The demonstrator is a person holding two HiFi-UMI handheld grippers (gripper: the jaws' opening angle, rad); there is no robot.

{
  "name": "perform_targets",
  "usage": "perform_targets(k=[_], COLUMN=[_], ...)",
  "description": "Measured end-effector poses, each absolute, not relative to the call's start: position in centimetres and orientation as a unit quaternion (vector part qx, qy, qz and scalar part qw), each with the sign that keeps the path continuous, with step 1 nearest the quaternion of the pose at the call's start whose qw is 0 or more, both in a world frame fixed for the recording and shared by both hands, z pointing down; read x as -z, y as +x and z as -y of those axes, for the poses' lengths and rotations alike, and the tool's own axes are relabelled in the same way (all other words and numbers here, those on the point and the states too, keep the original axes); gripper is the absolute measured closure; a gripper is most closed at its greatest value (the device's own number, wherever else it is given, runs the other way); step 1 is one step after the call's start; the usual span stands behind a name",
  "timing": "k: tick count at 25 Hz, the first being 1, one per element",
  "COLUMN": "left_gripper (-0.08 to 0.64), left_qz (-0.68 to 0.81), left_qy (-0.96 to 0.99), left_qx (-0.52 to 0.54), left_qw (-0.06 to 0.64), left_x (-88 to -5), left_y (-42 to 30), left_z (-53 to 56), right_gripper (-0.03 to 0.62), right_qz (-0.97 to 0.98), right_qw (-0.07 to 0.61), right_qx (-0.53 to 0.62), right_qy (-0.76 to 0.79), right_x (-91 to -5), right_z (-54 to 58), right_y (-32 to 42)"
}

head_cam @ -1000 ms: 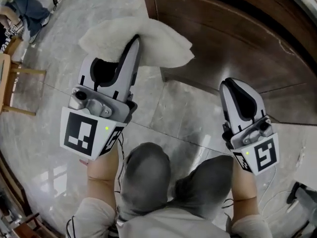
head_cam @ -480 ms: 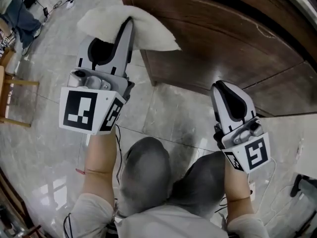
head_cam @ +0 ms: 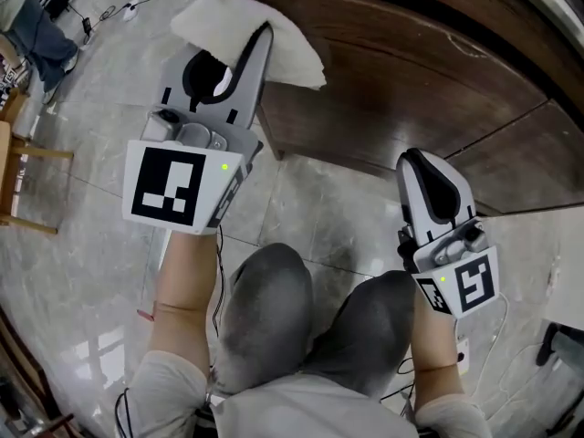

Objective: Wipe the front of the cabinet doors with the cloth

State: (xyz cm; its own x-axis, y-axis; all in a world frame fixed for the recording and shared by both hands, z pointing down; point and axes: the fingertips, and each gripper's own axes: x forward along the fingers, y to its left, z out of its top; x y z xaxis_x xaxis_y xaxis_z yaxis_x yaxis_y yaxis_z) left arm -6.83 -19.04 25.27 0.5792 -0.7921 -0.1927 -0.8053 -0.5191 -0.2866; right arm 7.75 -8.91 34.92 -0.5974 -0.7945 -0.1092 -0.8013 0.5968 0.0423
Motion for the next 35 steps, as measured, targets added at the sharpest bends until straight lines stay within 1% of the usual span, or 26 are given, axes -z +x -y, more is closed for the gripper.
perform_targets(k=[10, 19, 26, 35], left_gripper=[0.500, 0.500, 0.500, 0.500], left_qz=[-0.413, -0.401, -0.384, -0.369], left_qy=[-0.888, -0.889, -0.888, -0.894], left_qx=[-0.002, 0.012, 0.036, 0.029], left_qw=[0.204, 0.221, 0.251, 0.252], left_x=[-25.5, -25.3, -25.9, -25.9], left_y=[-0.7, 2.7, 6.1, 8.7], left_z=[17.2, 16.3, 15.3, 14.8], right_gripper=[0.540, 0.540, 0.540, 0.540], right_qz=[-0.888, -0.882, -0.878, -0.871], right_qw=[0.046, 0.053, 0.058, 0.046], right_qx=[-0.043, -0.045, -0.045, -0.059], right_qy=[-0.456, -0.466, -0.472, -0.485], right_x=[-35.2, -35.4, -36.0, -35.8], right_z=[7.8, 7.1, 6.7, 6.0], right_y=[10.1, 12.8, 14.6, 16.3])
